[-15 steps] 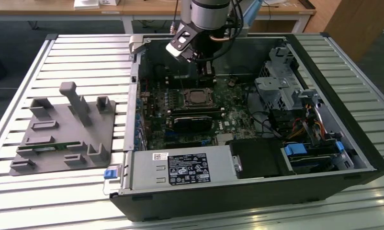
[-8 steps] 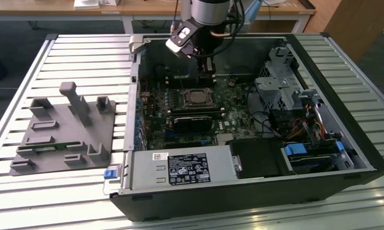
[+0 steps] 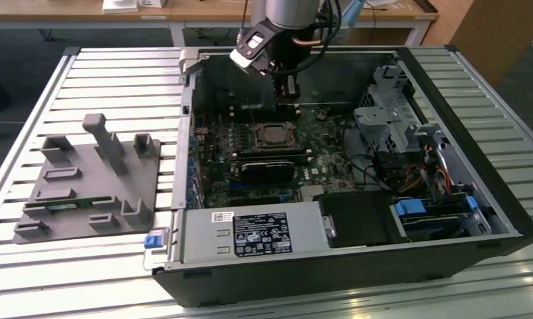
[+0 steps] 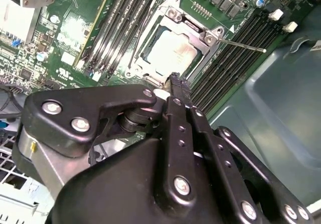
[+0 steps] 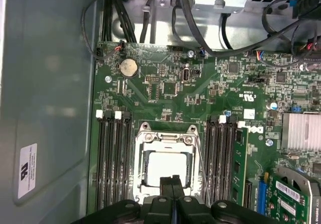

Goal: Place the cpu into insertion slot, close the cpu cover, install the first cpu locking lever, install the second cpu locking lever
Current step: 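Install the first cpu locking lever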

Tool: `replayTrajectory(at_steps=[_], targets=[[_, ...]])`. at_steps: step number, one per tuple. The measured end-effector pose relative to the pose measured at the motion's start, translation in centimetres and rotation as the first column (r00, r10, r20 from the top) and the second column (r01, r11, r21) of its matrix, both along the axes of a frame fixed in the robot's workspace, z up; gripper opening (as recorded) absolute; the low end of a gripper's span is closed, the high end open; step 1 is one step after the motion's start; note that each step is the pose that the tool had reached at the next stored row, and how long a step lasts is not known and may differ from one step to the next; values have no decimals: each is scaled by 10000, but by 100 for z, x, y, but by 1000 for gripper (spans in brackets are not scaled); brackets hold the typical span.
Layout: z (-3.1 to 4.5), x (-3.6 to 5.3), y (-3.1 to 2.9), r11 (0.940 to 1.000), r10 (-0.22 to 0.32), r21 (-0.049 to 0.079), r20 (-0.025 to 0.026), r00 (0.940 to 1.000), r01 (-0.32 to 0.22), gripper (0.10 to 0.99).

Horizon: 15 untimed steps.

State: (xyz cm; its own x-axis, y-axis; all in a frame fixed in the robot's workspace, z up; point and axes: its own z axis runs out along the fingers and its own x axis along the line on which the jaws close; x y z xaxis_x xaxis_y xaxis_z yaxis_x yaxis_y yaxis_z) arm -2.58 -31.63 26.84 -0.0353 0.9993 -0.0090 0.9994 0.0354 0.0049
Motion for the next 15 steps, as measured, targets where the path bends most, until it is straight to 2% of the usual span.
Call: replayTrajectory(at_steps=[4,8,12,15], targets=[[1,-1,0,9982,595,-6,-1,9982,-595,106],[1,-1,0,9914,1311,-7,-1,9914,-1311,106],[0,-1,0,9791,2036,-6,-1,9791,-2036,106],[0,-1,0,9667,2558,-7,-1,9667,-2558,106]])
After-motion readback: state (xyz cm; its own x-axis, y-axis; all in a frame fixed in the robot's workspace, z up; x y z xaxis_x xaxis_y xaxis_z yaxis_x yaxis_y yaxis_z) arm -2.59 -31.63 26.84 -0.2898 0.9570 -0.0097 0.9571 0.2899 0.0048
